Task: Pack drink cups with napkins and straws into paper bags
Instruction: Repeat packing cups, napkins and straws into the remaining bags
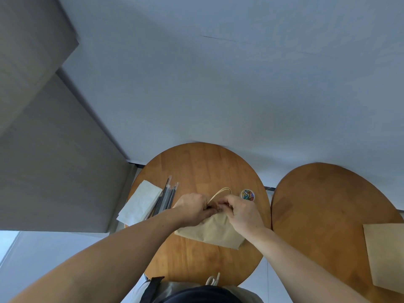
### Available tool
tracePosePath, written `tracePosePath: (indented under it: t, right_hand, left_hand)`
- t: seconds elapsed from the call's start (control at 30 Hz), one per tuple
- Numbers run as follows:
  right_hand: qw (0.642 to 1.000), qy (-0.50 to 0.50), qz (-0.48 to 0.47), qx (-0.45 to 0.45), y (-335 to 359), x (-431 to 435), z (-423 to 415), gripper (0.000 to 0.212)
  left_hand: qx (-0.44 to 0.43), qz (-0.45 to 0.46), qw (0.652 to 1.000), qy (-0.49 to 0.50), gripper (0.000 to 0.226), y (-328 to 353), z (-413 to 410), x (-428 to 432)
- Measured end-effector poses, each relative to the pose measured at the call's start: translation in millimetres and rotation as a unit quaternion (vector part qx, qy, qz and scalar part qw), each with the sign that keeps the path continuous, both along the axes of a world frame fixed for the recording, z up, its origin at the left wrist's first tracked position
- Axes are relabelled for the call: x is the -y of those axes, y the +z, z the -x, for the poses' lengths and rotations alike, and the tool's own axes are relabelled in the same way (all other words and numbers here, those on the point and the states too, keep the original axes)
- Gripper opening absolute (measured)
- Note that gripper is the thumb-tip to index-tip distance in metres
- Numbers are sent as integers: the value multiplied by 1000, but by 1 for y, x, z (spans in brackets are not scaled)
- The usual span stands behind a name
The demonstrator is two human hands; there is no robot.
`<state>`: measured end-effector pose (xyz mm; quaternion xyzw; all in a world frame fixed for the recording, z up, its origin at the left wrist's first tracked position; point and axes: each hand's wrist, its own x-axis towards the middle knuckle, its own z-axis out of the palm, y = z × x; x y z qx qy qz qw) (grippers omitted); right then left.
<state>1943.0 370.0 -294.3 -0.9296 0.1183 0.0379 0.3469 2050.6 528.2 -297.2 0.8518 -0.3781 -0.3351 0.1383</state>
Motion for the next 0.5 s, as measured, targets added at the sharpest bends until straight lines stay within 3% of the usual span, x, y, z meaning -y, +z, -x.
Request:
tracePosePath:
  t: [0.17,0.37,0.5]
  right_hand:
    - [999,29,36,27,0,5,-2,9]
    - [998,46,35,-34,0,6,-3,17]
    - [996,66,-1,-62,4,8,-8,11]
  left_hand:
    - [2,17,1000,-2,31,-1,0,1]
    - [31,33,999,17,29,-5,4,0]
    - [13,50,998,41,23,-8,6,-4]
